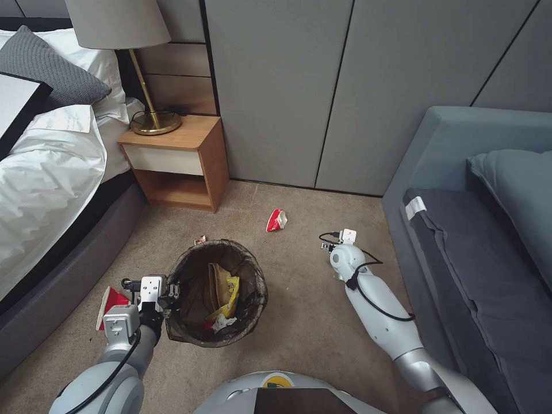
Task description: Pick up the trash bin, then pick up the garbage from the floor and place it into the trash bin.
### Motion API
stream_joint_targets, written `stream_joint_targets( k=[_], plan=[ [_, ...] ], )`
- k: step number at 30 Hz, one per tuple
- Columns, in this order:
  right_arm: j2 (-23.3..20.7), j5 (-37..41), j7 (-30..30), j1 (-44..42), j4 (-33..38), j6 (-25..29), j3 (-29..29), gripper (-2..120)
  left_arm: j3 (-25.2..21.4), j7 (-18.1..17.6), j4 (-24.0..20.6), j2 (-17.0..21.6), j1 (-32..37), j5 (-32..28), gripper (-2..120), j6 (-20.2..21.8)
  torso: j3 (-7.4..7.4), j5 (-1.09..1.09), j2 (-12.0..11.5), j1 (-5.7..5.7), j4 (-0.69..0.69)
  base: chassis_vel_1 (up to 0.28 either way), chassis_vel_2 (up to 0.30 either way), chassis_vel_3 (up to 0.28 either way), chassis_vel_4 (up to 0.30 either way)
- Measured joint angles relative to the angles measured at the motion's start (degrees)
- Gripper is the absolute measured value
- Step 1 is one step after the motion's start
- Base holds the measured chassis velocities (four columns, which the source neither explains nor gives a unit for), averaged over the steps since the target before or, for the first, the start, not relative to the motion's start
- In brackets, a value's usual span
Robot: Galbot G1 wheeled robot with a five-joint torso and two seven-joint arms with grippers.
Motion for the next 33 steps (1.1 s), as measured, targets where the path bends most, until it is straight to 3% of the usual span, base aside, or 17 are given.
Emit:
stream_joint_targets(
  k=[33],
  plan=[
    [0.74,-5.48,-4.02,1.19,-8.01,1.54,1.07,100,-0.15,-0.2,0.0,-1.07,0.48,0.99,5,-0.01,0.0,0.0,0.0,0.0,-0.01,0.0,0.0,0.0,0.0]
  ],
)
